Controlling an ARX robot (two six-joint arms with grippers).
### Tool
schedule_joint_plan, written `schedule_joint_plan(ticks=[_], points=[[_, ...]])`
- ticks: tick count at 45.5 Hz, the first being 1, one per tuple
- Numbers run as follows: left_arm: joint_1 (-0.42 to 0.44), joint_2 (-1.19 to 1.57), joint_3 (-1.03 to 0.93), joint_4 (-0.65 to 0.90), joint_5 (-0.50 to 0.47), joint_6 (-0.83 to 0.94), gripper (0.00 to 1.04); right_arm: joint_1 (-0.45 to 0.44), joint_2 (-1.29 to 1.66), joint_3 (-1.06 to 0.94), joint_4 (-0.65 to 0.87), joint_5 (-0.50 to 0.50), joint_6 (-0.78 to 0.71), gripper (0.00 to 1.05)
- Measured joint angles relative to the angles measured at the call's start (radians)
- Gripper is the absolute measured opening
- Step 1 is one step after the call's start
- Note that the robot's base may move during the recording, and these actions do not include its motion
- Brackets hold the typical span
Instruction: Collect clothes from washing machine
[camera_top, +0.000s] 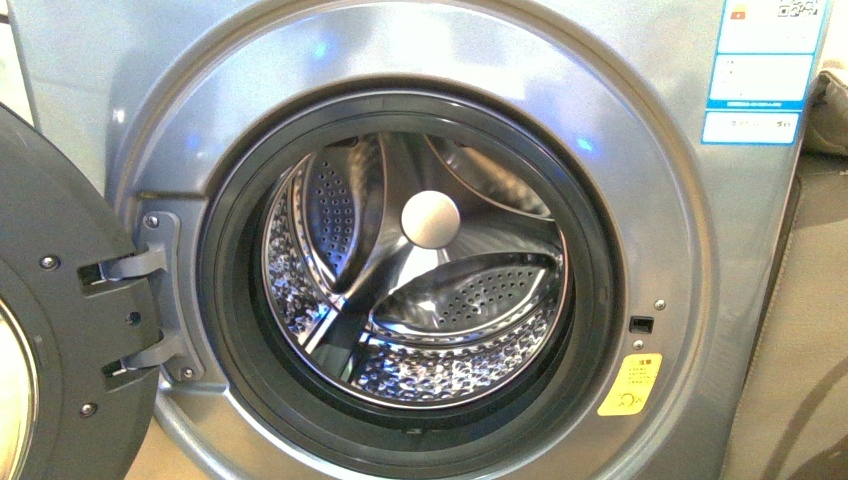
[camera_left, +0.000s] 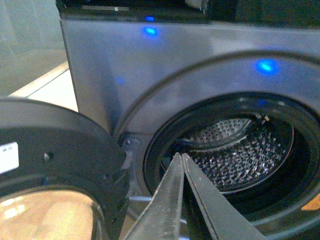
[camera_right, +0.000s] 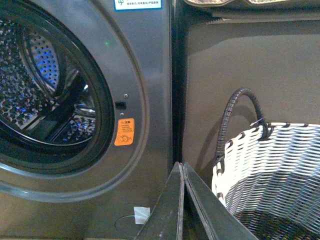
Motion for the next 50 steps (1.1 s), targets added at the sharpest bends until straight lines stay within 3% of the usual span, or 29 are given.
schedule_joint_plan(ticks=[15, 28, 32, 38, 50], points=[[0.182, -0.192, -0.369, 0.121, 0.184, -0.005, 0.04, 0.000, -0.041, -0.051, 0.013, 0.000, 0.000, 0.02], [0.264, -0.301, -0.503, 0.149, 0.261, -0.005, 0.04, 0.000, -0.078, -0.090, 0.021, 0.000, 0.000, 0.02], [0.341, -0.332, -0.535, 0.149, 0.359, -0.005, 0.04, 0.000, -0.092, -0.112, 0.021, 0.000, 0.000, 0.02], [0.381, -0.370, -0.568, 0.150, 0.365, -0.005, 0.04, 0.000, -0.093, -0.112, 0.021, 0.000, 0.000, 0.02], [0.382, -0.431, -0.619, 0.148, 0.373, -0.005, 0.04, 0.000, -0.093, -0.112, 0.021, 0.000, 0.000, 0.02]])
